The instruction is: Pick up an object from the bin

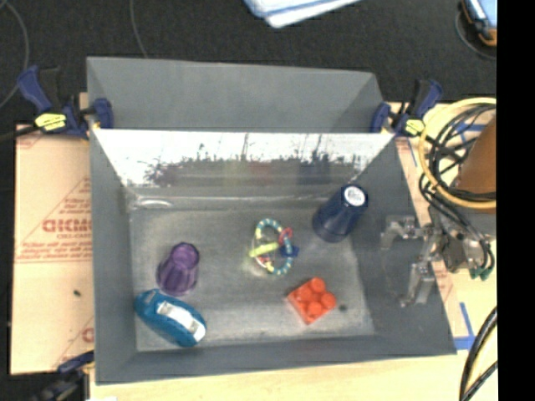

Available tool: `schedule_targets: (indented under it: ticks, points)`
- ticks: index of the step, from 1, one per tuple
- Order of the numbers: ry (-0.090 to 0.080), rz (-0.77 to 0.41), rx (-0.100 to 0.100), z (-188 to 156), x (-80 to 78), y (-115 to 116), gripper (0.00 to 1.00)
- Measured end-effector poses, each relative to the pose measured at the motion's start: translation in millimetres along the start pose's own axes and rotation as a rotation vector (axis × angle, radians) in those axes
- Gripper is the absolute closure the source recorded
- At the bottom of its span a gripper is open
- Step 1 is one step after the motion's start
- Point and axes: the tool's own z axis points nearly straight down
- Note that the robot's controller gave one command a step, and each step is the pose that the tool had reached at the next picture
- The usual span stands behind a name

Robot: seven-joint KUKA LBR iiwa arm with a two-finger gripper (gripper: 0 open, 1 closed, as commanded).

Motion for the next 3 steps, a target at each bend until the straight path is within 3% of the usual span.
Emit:
schedule_targets:
  ticks: [1, 2, 3]
  points:
    - [-0.008, -0.005, 0.002, -4, -1.5, 1, 0.0]
    - [0.0, -0.059, 0.0, 46, -4.4, 5, 0.0]
    - [-0.009, -0.018, 0.002, 65, -5.9, -2, 0.0]
